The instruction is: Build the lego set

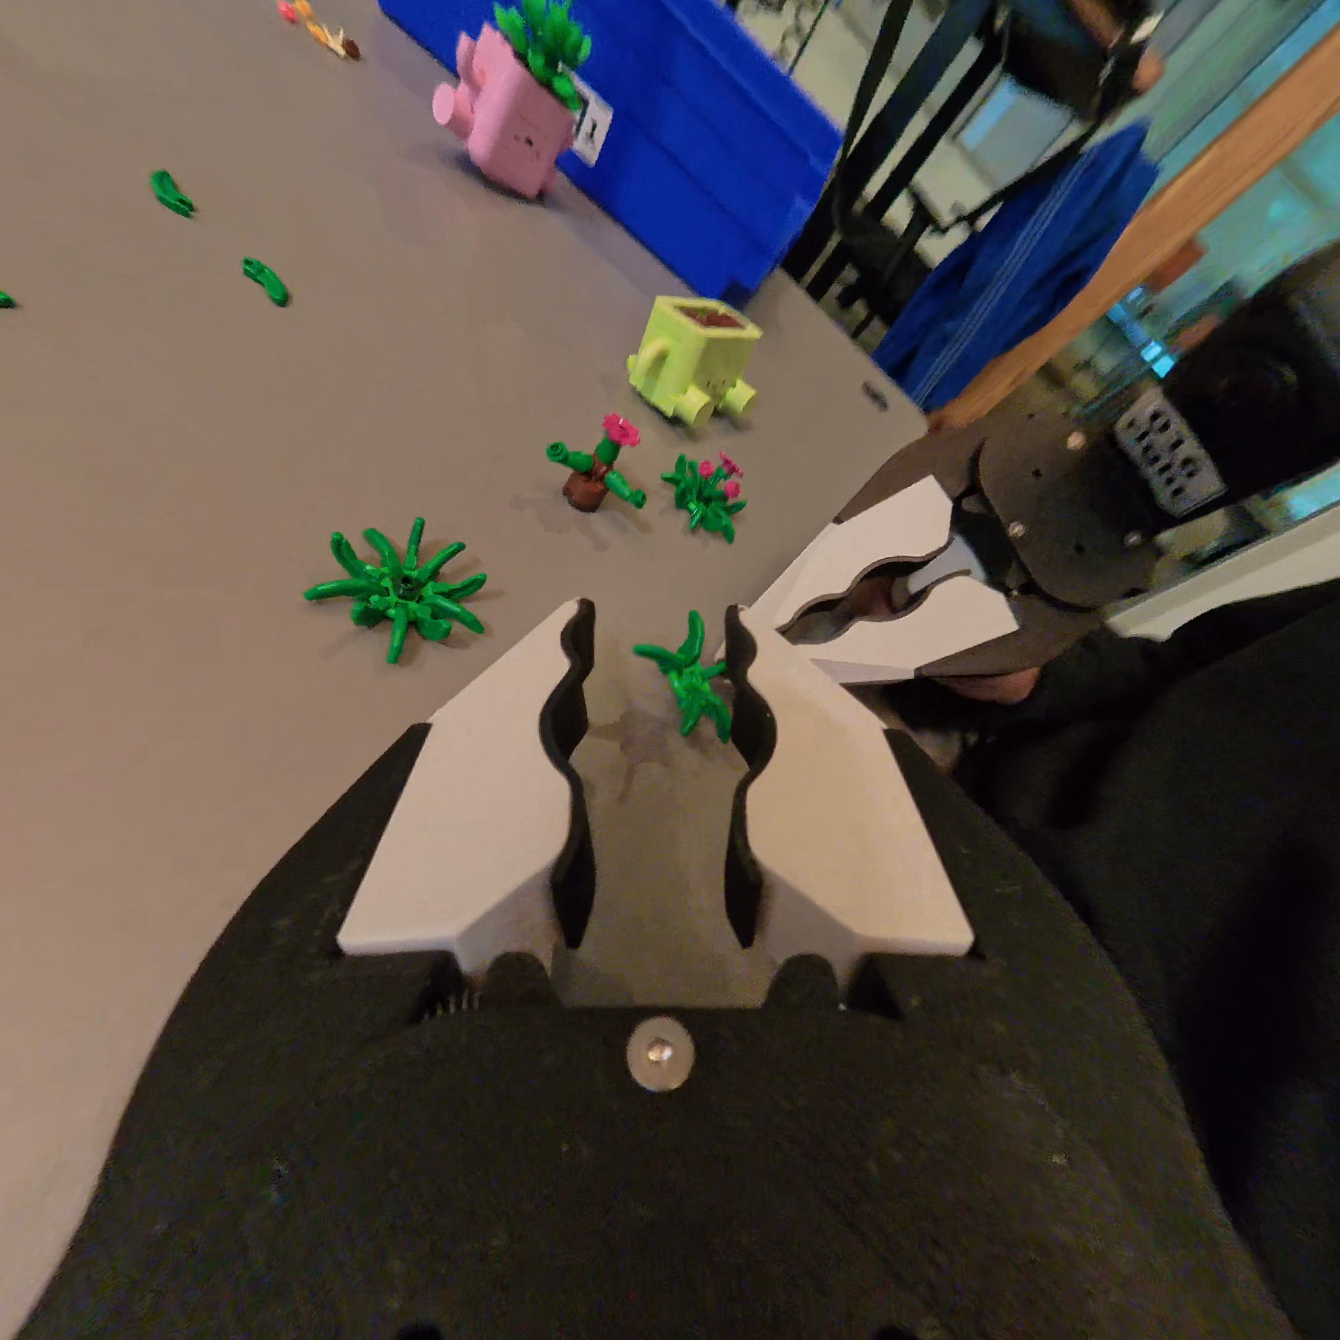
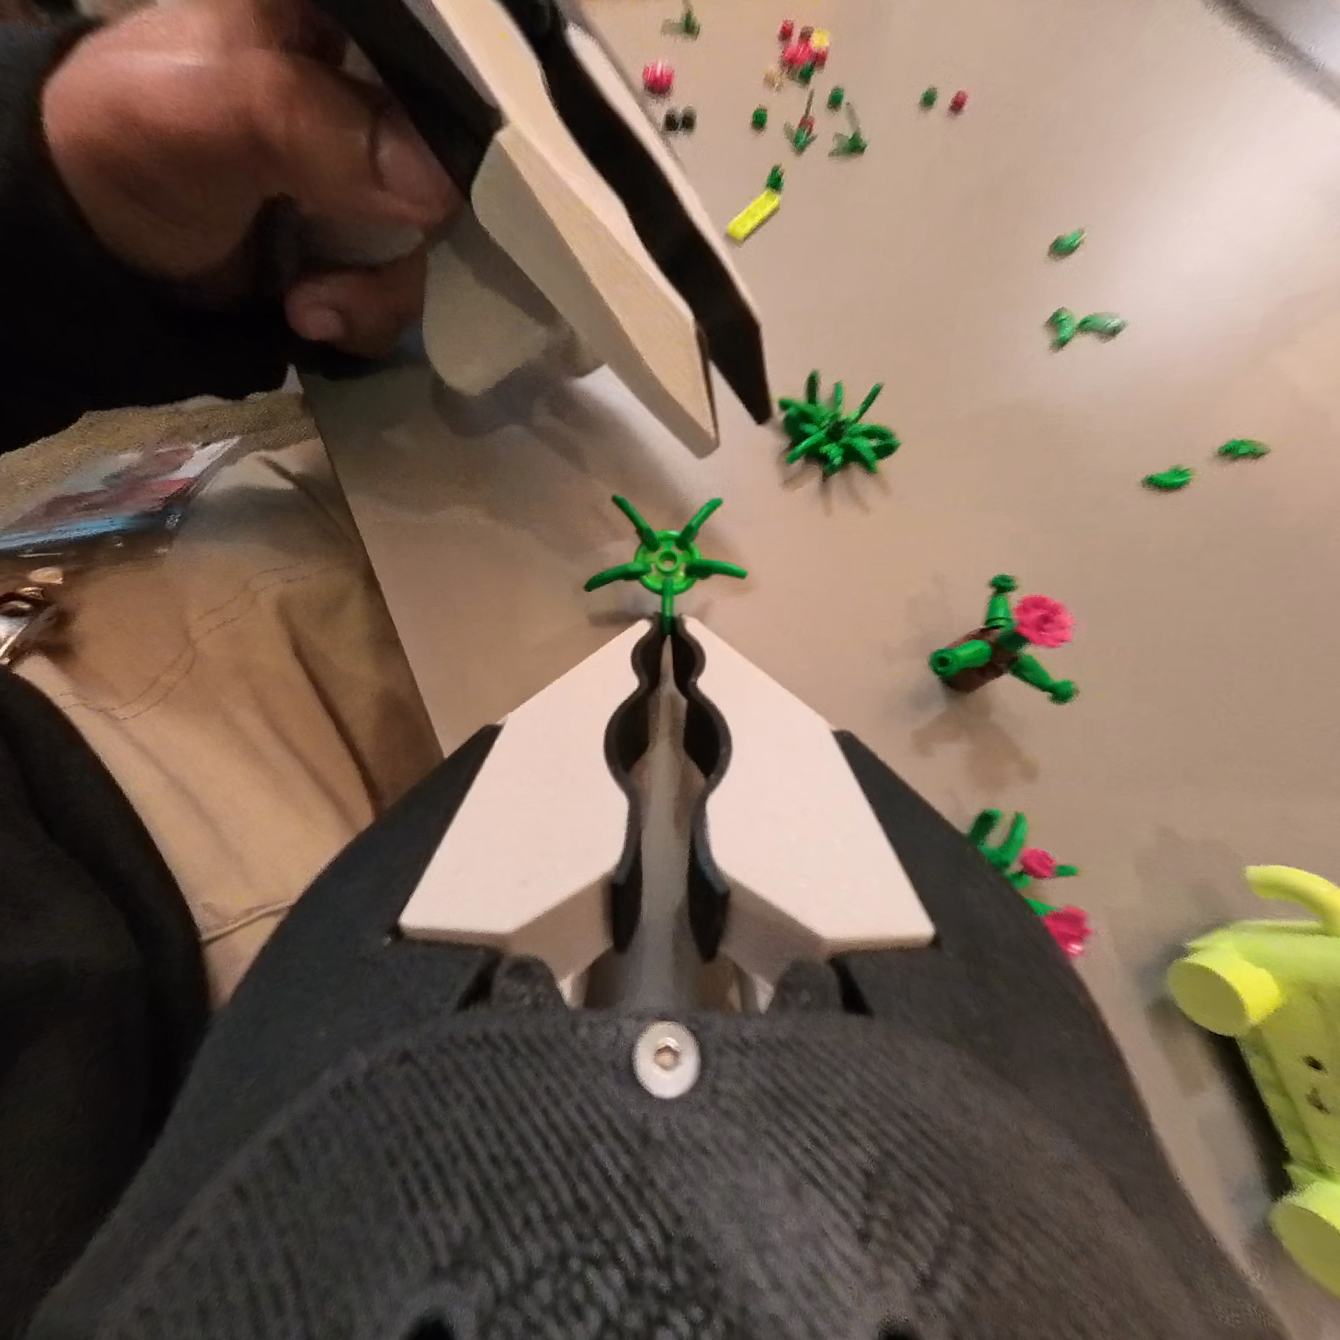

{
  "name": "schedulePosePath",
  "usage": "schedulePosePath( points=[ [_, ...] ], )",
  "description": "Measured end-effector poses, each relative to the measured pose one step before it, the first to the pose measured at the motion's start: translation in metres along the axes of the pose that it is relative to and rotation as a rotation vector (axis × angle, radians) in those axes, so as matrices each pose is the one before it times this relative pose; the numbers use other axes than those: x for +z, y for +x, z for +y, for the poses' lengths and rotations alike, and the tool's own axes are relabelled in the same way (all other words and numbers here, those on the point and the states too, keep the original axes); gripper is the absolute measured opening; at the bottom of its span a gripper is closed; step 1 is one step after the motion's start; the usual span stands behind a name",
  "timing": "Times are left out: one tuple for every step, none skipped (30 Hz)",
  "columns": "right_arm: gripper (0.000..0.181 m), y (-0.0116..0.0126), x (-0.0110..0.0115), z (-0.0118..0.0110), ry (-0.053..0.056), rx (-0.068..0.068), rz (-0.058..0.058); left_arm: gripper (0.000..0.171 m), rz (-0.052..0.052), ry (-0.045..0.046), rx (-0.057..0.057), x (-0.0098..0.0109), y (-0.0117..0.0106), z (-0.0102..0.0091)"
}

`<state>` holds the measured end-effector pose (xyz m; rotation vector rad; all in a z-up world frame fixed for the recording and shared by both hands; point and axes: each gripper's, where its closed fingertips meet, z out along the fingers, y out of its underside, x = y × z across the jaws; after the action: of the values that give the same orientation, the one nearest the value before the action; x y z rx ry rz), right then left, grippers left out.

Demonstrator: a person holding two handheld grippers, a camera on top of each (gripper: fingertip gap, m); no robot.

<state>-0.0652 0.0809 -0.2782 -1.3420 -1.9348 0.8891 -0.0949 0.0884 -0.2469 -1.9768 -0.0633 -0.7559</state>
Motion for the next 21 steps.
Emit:
schedulePosePath(
  points=[
    [0.0,0.00347,-0.00609,-0.00525,0.0484,-0.0333,0.0252,0.04,0.0381,0.03253,-0.0355,-0.00116,0.0029,-0.00363],
    [0.0,0.00809,-0.00697,-0.0049,0.0518,-0.0409,0.0601,0.045,0.0504,0.03365,-0.039,-0.0007,0.00462,-0.00359],
    [0.0,0.01041,-0.00699,-0.00446,0.051,-0.0421,0.078,0.049,0.0655,0.03577,-0.0383,-0.00014,0.00695,-0.00368],
    [0.0,0.00616,-0.00589,-0.00498,0.0525,-0.0485,0.0494,0.052,0.0733,0.03042,-0.0363,0.00092,0.00843,-0.00281],
    [0.0,0.00169,-0.0045,-0.00437,0.0465,-0.0463,0.0228,0.053,0.0712,0.01566,-0.0324,0.00181,0.0084,-0.00091],
    [0.0,-0.00011,-0.00267,-0.00299,0.0278,-0.0324,0.0136,0.054,0.049,0.00722,-0.0275,0.00257,0.00559,0.00025],
    [0.0,-0.00114,-0.00092,-0.00169,0.0117,-0.0188,0.0063,0.054,0.0331,0.00064,-0.0156,0.00264,0.00385,0.00115],
    [0.0,-0.00134,0.00009,-0.00142,0.0052,-0.007,0.0039,0.049,0.0278,-0.01111,-0.0064,0.00235,0.0038,0.0025],
    [0.0,-0.00171,0.00024,-0.0015,0.0051,-0.0062,0.0004,0.044,0.0178,-0.01691,-0.0027,0.00192,0.00262,0.00286],
    [0.0,-0.0012,0.00022,-0.00141,0.0054,-0.009,0.004,0.04,0.002,-0.01206,0.0025,0.00127,0.00073,0.00212],
    [0.0,-0.00204,-0.00008,-0.00158,0.0087,-0.0155,0.0003,0.034,-0.0071,-0.0079,0.0043,0.00058,-0.00064,0.00147],
    [0.0,-0.00224,0.0,-0.00138,0.0075,-0.0185,-0.0014,0.028,-0.0019,-0.00228,0.0037,0.00014,0.00006,0.00038],
    [0.0,-0.00105,0.00008,-0.00078,0.0039,-0.017,0.0074,0.022,0.0014,0.00098,0.0017,-0.00021,0.00033,-0.00017],
    [0.0,-0.00046,0.00002,-0.00104,0.0058,-0.0162,0.0091,0.015,-0.0074,0.00129,-0.0023,-0.00056,-0.00123,-0.00015],
    [0.0,-0.0009,-0.00017,-0.00126,0.0081,-0.0143,0.005,0.009,-0.0054,0.0005,-0.0041,-0.00062,-0.00124,-0.00006],
    [0.0,0.0001,-0.00033,-0.0013,0.009,-0.0096,0.0083,0.004,0.003,-0.00098,-0.004,-0.00043,0.0,0.00009],
    [0.0,0.00018,-0.00034,-0.00116,0.0078,-0.0054,0.0056,0.003,0.0014,-0.00217,-0.0041,-0.00016,-0.00017,0.00032],
    [0.0,-0.00007,-0.00008,-0.0005,0.0041,-0.001,0.0004,0.003,0.0022,-0.00242,-0.0032,0.0001,0.00004,0.0004],
    [0.0,0.00009,-0.00011,0.00007,0.0002,0.0014,-0.0007,0.003,0.002,-0.00147,-0.0011,0.00017,0.0001,0.00024],
    [0.0,0.00045,-0.00022,-0.00023,0.0023,0.0024,0.0006,0.003,-0.0011,-0.00064,-0.0004,0.00003,-0.00017,0.00004],
    [0.0,0.00031,-0.00021,-0.00032,0.0035,0.0018,-0.0002,0.003,0.0005,-0.00129,0.0,0.00012,0.00011,0.00024]
  ],
)
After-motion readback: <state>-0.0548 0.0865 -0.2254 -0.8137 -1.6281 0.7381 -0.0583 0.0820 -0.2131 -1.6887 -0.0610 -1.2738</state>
